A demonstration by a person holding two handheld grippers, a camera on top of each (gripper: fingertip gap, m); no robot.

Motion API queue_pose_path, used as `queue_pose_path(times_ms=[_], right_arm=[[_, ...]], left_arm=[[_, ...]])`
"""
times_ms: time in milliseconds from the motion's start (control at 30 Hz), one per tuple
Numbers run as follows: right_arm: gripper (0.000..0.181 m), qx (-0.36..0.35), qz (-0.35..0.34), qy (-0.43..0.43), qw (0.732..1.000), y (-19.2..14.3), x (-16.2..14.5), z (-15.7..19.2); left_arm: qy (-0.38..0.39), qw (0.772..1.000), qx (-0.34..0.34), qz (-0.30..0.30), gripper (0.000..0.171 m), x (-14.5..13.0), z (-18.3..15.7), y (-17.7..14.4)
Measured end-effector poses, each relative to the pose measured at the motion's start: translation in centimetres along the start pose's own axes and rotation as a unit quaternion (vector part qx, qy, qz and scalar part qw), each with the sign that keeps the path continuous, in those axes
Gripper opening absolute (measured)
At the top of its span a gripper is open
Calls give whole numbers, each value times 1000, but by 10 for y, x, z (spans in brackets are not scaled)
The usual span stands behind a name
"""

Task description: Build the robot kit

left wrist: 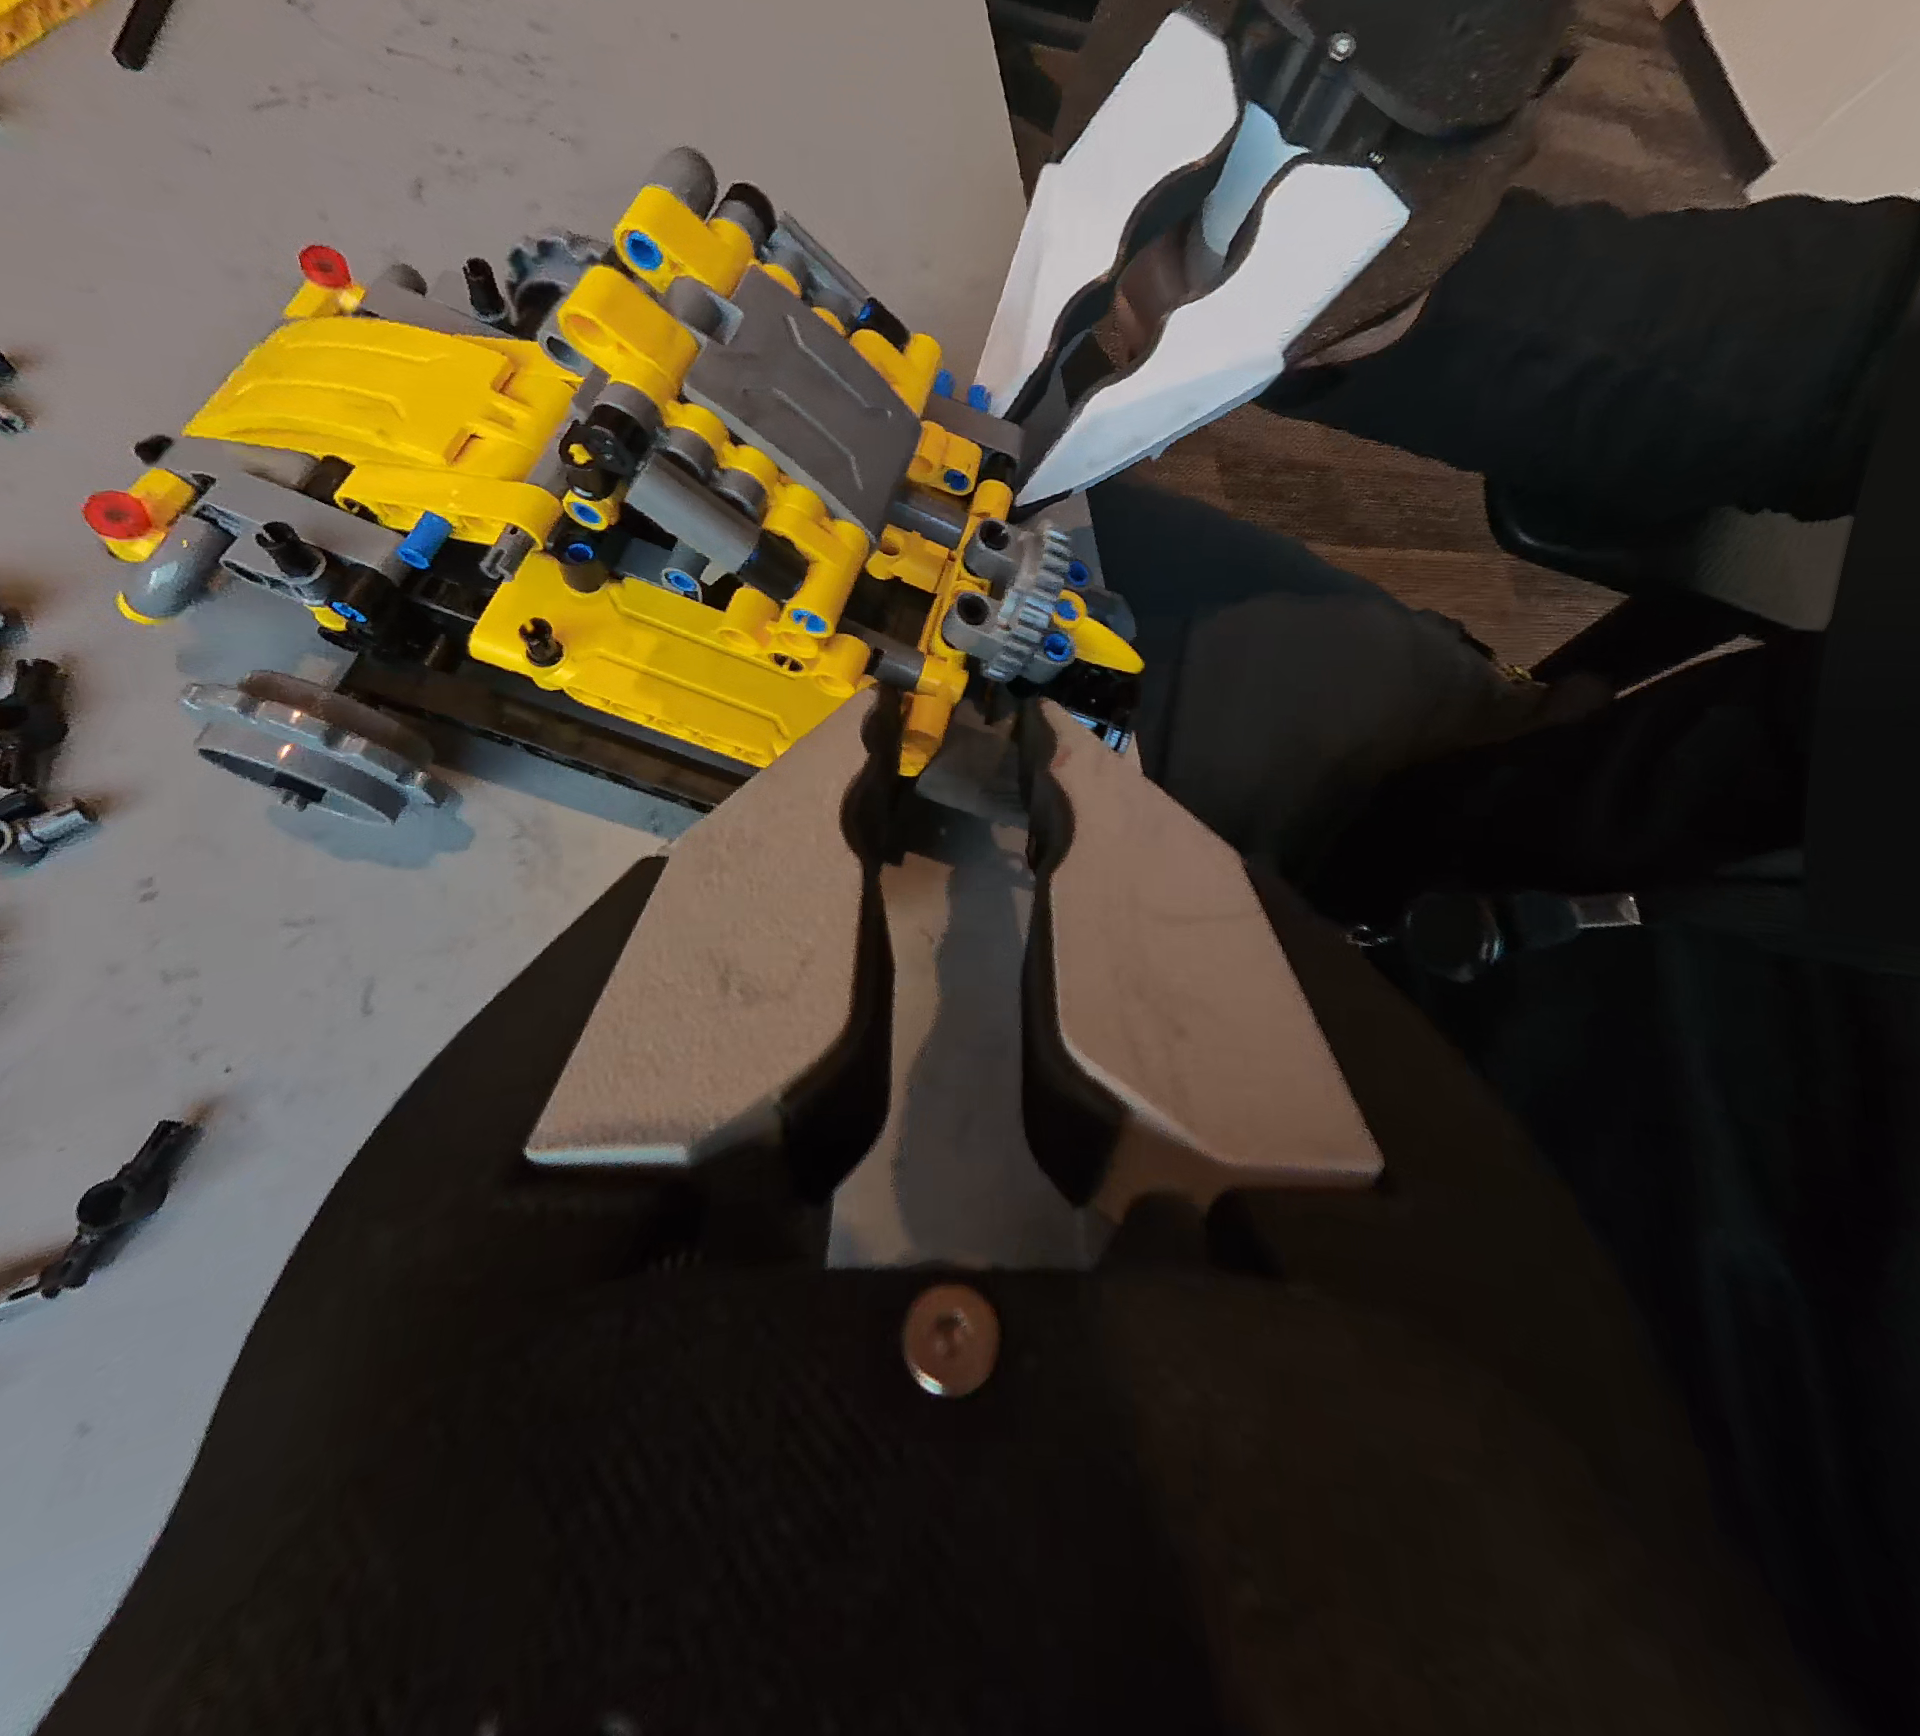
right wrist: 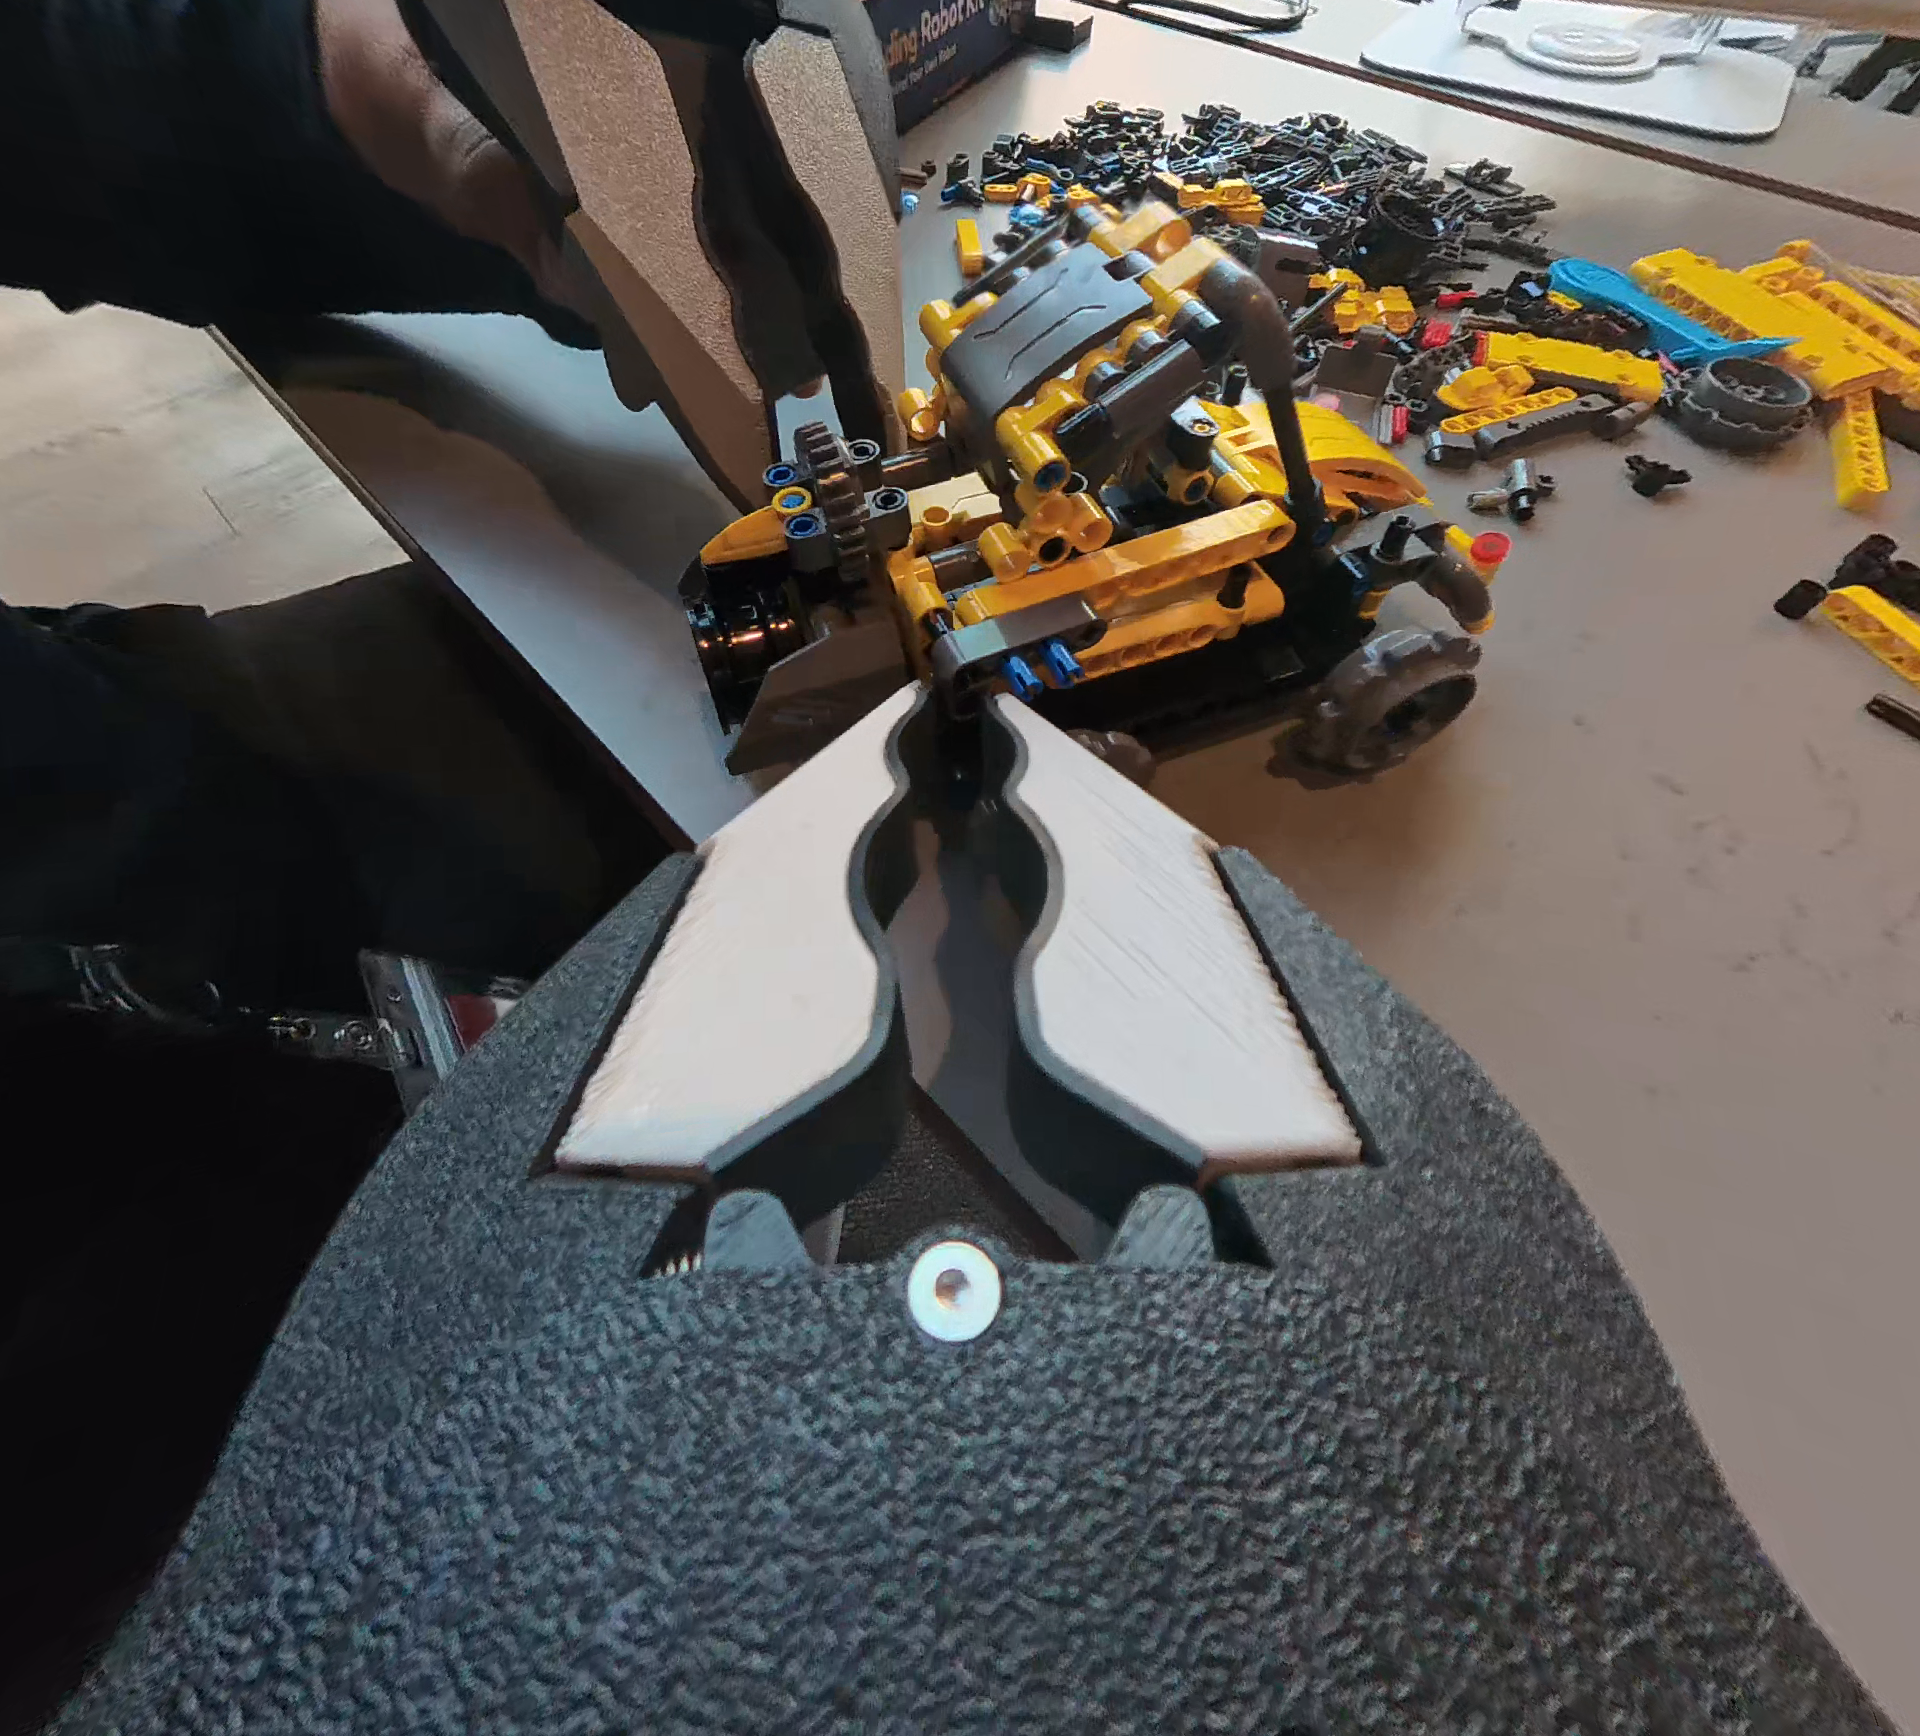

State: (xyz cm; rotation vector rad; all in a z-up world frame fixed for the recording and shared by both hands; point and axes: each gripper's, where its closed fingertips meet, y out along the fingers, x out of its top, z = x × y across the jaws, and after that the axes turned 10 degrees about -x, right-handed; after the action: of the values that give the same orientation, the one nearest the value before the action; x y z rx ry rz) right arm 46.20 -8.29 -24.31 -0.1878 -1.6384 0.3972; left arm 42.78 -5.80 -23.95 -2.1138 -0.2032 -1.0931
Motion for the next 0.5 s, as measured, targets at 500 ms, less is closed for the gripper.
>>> queue_pose_path(times_ms=[500], right_arm=[[5, 46, 49, 23, 997, 9, 0, -10]], left_arm=[[-43, 998, -35, -4, 10, 5, 13, 0]])
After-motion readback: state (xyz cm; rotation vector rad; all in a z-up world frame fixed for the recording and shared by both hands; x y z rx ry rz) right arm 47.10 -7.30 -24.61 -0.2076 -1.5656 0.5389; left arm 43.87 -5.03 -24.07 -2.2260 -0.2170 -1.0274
